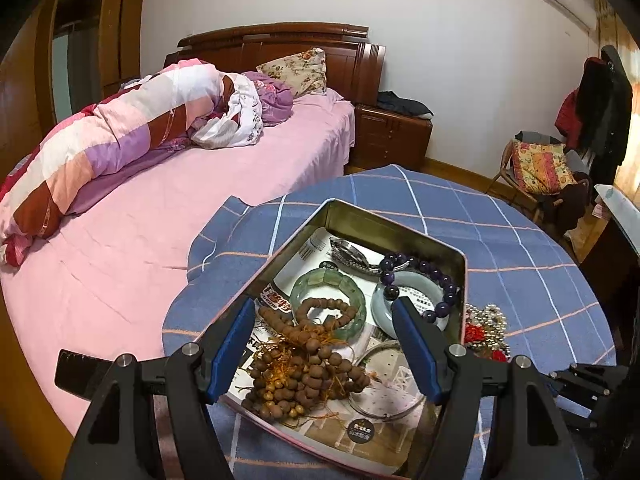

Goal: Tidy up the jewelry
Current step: 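Grasp the red tassel with coin with the right tool while the left tool reaches the pearls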

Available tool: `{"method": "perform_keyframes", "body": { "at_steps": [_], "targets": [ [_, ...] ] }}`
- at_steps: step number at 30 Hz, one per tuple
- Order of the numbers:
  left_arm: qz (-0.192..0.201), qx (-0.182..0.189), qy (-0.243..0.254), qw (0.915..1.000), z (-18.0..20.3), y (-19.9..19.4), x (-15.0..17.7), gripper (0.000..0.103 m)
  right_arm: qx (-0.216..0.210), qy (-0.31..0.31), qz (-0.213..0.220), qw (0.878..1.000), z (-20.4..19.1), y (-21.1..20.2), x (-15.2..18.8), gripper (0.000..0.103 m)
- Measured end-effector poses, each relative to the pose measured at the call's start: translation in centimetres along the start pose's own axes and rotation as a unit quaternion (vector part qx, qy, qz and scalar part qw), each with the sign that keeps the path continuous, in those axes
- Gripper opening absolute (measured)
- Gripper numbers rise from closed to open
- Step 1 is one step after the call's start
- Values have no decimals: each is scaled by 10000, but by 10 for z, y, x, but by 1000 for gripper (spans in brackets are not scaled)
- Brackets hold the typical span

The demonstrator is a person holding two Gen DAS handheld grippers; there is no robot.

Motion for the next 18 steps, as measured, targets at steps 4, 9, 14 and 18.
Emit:
{"method": "perform_keyframes", "body": {
  "at_steps": [4,9,14,18],
  "targets": [
    [60,89,91,9999,9,-6,-1,71,-26,261,-60,9996,22,-9,13,8],
    [77,233,277,9993,27,-10,1,71,48,468,185,9987,40,-30,15,8],
    [102,345,596,9976,50,-13,4,71,233,704,327,9967,62,-38,14,8],
    [152,429,944,9945,74,-15,4,71,280,858,358,9953,74,-38,13,8]
  ]
}}
Point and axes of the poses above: each gripper's, at about its wrist camera, not at the fingertips, and y roughly the way its jaws point, z to its right, x to its underside, the point moved 5 cm from there along y, roughly the way its jaws point, and after that the axes turned 9 degrees about y, right-handed, at the moved point
